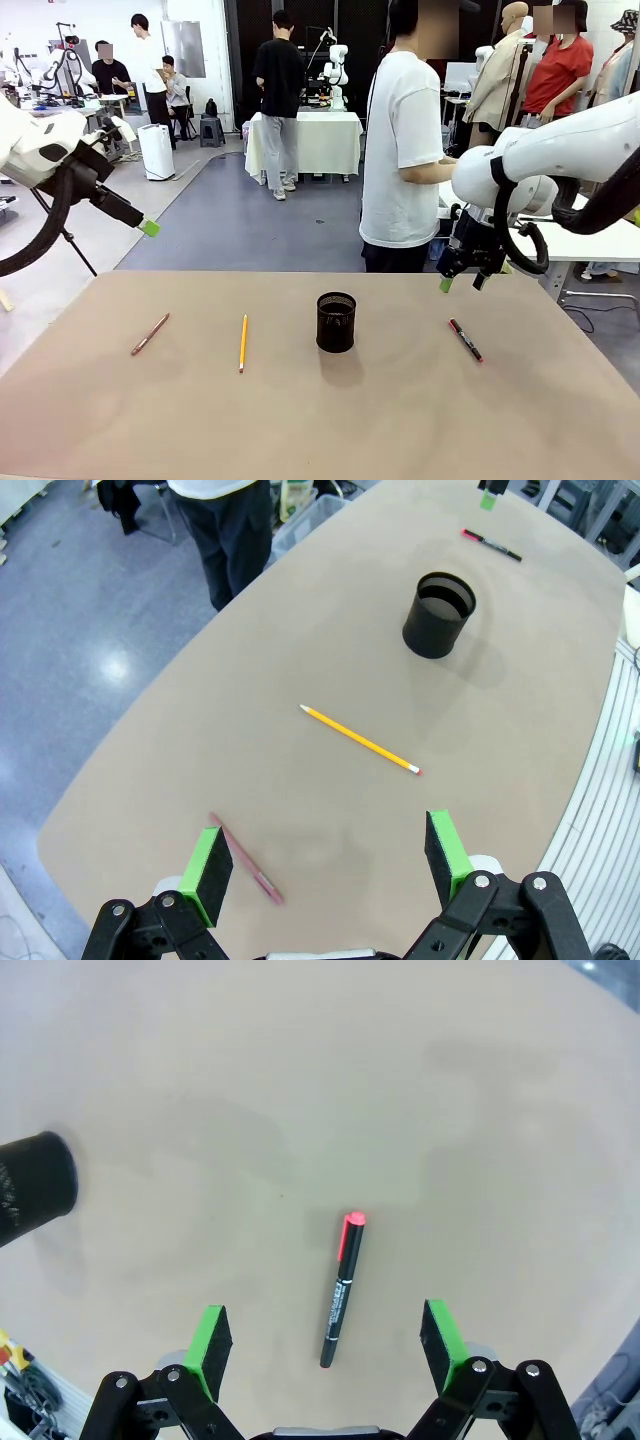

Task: Place the pens into the pen holder.
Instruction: Pick up a writing instrument from the table and place it into the Pen holder.

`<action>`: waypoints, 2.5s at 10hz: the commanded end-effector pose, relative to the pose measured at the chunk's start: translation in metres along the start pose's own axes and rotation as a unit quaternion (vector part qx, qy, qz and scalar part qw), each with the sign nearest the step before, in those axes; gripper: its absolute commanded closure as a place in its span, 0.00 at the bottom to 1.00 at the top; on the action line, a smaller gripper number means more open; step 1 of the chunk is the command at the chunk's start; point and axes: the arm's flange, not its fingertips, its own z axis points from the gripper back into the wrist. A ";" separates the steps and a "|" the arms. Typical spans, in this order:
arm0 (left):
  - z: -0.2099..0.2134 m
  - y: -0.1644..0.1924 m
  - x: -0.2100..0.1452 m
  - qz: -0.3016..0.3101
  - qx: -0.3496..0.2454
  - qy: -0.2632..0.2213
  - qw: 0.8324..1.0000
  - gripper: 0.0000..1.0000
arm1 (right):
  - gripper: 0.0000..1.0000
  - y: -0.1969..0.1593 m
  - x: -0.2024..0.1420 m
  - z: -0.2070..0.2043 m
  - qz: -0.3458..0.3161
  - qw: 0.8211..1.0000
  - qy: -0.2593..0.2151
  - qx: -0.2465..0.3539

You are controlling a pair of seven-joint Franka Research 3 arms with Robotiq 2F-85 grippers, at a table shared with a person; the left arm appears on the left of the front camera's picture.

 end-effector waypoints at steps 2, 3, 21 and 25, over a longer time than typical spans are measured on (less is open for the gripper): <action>0.001 -0.001 -0.001 0.000 0.000 -0.004 1.000 0.00 | 0.00 0.020 0.001 -0.024 -0.043 0.997 0.008 -0.064; 0.001 -0.001 -0.001 0.000 0.000 -0.004 1.000 0.00 | 0.00 0.020 0.003 -0.029 -0.055 0.995 0.012 -0.078; 0.001 -0.001 -0.001 0.000 0.000 -0.004 1.000 0.00 | 0.25 0.004 -0.035 -0.079 -0.030 0.998 0.003 -0.062; 0.001 -0.001 -0.001 0.000 0.000 -0.004 1.000 0.00 | 1.00 0.003 -0.035 -0.082 -0.034 0.998 0.009 -0.057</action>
